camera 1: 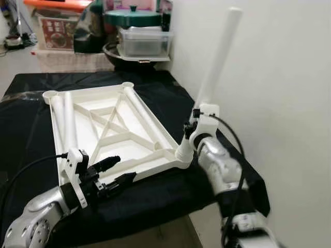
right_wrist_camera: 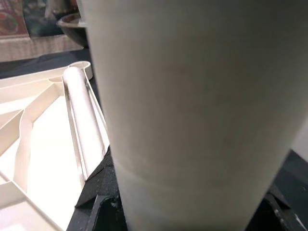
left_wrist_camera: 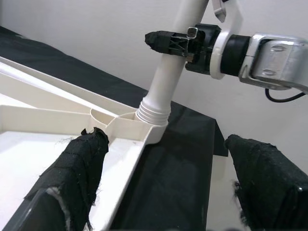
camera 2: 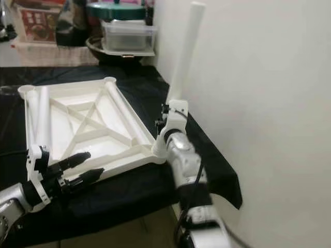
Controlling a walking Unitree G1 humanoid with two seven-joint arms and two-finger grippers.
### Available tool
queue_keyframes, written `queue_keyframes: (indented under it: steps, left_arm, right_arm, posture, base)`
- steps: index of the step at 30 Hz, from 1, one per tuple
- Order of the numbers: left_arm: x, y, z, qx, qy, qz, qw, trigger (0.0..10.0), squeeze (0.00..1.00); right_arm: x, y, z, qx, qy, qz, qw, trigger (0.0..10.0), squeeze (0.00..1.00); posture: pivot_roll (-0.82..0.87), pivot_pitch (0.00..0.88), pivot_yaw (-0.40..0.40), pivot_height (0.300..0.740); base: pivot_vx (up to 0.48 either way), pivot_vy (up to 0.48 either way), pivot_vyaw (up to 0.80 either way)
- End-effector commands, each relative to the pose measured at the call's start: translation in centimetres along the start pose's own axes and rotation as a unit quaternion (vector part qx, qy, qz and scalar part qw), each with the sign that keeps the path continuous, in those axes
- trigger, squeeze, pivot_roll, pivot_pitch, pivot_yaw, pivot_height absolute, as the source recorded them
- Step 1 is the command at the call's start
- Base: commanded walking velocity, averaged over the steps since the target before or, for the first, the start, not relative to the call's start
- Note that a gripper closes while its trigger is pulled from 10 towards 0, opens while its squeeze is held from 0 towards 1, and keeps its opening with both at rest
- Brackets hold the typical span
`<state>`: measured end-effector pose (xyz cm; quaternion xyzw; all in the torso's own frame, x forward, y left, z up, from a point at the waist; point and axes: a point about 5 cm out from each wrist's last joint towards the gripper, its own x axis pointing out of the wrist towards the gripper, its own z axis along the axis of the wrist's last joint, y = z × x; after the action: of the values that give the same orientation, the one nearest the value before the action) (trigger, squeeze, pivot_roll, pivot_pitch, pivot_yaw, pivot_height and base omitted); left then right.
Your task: Building children table
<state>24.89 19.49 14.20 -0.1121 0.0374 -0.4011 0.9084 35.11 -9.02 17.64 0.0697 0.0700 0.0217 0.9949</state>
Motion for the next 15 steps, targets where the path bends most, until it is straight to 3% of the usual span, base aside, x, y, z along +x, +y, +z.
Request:
queue_keyframes:
  steps: [1,5,6,9,10,12,13,14,15]
  left_arm:
    - [0.1,-0.2,-0.1,-0.003,0.007,-0.011,1.0,10.0,0.0]
    - [0.2,-0.2,0.0,-0.003,0.007,-0.012,1.0,10.0,0.0]
    - [0.2,-0.2,0.0,-0.003,0.007,-0.012,1.0,10.0,0.0]
    - [0.2,-0.2,0.0,-0.003,0.005,-0.012,1.0,10.0,0.0]
    - [0.2,-0.1,0.1,-0.003,0.004,-0.011,1.0,10.0,0.0]
    - [0.2,0.0,0.1,-0.003,0.002,-0.011,1.0,10.0,0.0]
    - [0.2,0.0,0.1,-0.003,0.002,-0.011,1.0,10.0,0.0]
    - [0.2,0.0,0.2,-0.004,0.001,-0.011,1.0,10.0,0.0]
    - [0.2,0.0,0.2,-0.004,0.001,-0.011,1.0,10.0,0.0]
  right_arm:
    - [-0.8,1.5,-2.2,0.007,0.057,0.048,0.997,10.0,0.0]
    - [-0.8,2.0,-1.6,0.02,0.041,0.079,0.996,10.0,0.0]
    - [-0.9,2.2,-1.1,0.029,0.03,0.096,0.994,10.0,1.0]
    - [-0.6,1.7,0.4,0.016,0.002,0.122,0.992,10.0,1.0]
    - [-0.6,1.6,2.0,0.013,-0.019,0.189,0.982,10.0,0.0]
    - [-1.6,1.5,4.1,0.002,-0.036,0.332,0.943,10.0,0.0]
    - [-1.6,1.5,4.1,0.002,-0.036,0.332,0.943,10.0,0.0]
    - [-2.4,1.4,4.3,-0.014,-0.034,0.395,0.918,10.0,0.0]
    - [-2.4,1.4,4.3,-0.014,-0.034,0.395,0.918,10.0,0.0]
  posture:
    - [0.14,0.0,-0.135,0.74]
    - [0.13,0.0,-0.134,0.74]
    - [0.13,0.0,-0.134,0.74]
    - [0.13,0.0,-0.138,0.74]
    - [0.13,0.0,-0.138,0.74]
    - [0.12,0.0,-0.137,0.74]
    - [0.12,0.0,-0.137,0.74]
    - [0.12,0.0,-0.134,0.74]
    - [0.12,0.0,-0.134,0.74]
  base:
    - [0.0,0.0,0.0]
    - [0.0,0.0,0.0]
    - [0.0,0.0,0.0]
    - [0.0,0.0,0.0]
    - [0.0,0.0,0.0]
    - [0.0,0.0,0.0]
    - [0.0,0.0,0.0]
    - [0.0,0.0,0.0]
    - [0.0,0.0,0.0]
